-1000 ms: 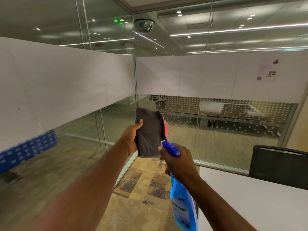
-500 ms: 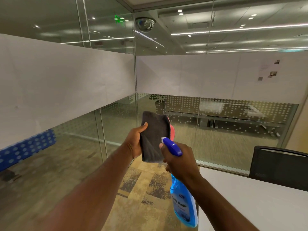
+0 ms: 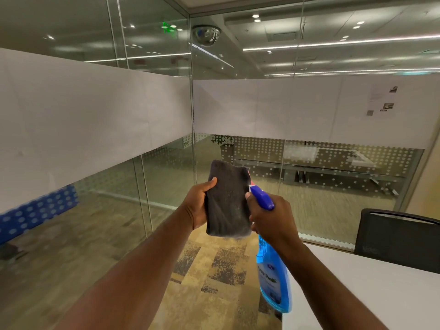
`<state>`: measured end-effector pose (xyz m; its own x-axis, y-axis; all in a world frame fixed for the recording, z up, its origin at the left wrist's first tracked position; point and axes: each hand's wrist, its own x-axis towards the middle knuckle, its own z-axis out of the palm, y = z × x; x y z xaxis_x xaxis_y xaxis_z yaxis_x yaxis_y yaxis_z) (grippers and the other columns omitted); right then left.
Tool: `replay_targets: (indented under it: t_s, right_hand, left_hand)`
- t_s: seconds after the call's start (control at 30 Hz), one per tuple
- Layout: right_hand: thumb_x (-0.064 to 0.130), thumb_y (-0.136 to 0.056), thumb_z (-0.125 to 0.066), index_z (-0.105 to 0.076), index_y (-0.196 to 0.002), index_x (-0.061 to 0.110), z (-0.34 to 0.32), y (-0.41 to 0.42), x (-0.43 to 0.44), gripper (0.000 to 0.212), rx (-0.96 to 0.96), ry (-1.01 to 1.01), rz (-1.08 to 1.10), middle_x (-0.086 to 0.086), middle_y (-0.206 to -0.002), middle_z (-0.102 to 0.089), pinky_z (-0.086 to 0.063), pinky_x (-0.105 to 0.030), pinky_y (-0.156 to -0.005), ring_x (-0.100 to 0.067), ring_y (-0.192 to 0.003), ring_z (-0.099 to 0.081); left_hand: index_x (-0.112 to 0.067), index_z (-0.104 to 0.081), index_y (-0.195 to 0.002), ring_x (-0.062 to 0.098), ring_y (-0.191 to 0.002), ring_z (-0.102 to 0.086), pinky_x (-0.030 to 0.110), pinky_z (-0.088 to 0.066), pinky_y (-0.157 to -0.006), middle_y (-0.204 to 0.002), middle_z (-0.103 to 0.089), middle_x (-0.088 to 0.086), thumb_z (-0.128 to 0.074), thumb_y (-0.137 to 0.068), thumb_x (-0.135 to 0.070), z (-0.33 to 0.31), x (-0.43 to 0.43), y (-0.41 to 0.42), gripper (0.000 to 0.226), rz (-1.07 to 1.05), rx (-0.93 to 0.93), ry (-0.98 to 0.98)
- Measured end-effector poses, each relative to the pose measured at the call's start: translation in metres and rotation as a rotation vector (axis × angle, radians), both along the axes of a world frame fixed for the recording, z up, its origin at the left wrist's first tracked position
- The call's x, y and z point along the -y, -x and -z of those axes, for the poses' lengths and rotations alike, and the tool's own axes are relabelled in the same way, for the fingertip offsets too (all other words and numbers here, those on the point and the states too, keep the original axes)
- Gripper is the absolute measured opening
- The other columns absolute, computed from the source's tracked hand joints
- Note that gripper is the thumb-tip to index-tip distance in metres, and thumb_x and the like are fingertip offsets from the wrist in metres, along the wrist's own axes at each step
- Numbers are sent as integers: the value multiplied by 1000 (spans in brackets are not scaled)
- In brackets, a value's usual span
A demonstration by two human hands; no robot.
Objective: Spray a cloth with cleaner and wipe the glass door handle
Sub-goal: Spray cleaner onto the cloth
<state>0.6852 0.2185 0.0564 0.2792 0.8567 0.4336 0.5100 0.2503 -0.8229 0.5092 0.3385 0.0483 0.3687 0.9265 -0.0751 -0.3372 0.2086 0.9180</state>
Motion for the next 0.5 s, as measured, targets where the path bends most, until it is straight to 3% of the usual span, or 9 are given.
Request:
replay_targets:
  t_s: [0.3,0.5]
  right_hand:
    - [35,-100,-64,-65,-85,18,-6,19,10,22,55,-53,-90,-13,-76,-69,-62,-52,-66,-33,-67,-69]
    - [39,-99,-62,-63,-77,17,2,31,17,31,70,-4,-128,-15,-71,-67,-61,-55,-65,-38,-65,-68]
  left_hand:
    - [-4,-65,-129,30,-95,-78,41,-63,-72,-116,-76,18,-63,-96,-43,-4,7,-13,51,41,33,2]
    - [-2,-62,-133,33,-94,-77,44,-63,-73,-116,-75,22,-65,-95,-41,-8,8,-14,55,14,58,23]
